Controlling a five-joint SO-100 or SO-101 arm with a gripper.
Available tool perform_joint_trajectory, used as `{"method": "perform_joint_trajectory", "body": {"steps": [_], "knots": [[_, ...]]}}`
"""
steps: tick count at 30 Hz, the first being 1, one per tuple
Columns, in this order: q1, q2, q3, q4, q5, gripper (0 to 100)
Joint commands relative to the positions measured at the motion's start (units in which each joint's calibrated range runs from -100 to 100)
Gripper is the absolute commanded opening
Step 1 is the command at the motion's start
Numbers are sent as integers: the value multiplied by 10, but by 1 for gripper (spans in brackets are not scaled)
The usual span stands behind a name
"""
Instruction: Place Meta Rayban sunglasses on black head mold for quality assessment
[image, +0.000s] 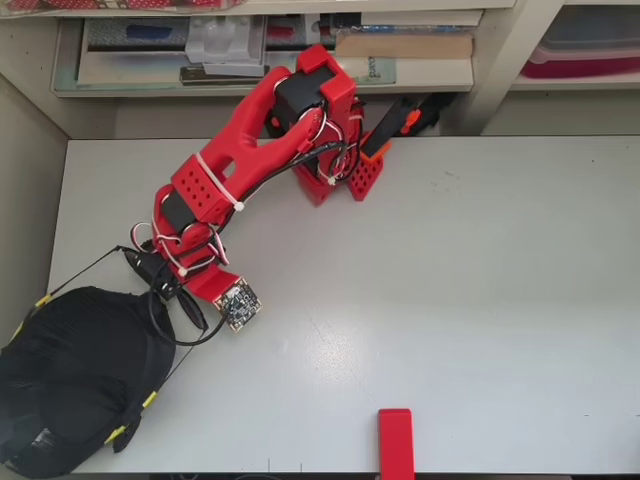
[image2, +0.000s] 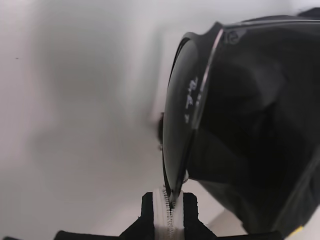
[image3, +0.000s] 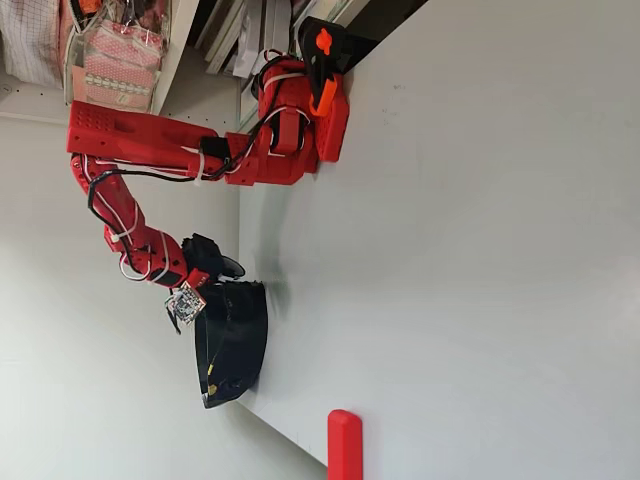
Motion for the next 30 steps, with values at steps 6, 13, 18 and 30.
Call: {"method": "perform_joint_trajectory", "body": {"steps": [6,13,18,30], "knots": [[-9,-6,-84,-6,6,0],[-7,-5,-84,-5,16,0],[-5,-5,-91,16,17,0],[-4,63,-189,77,17,0]]}}
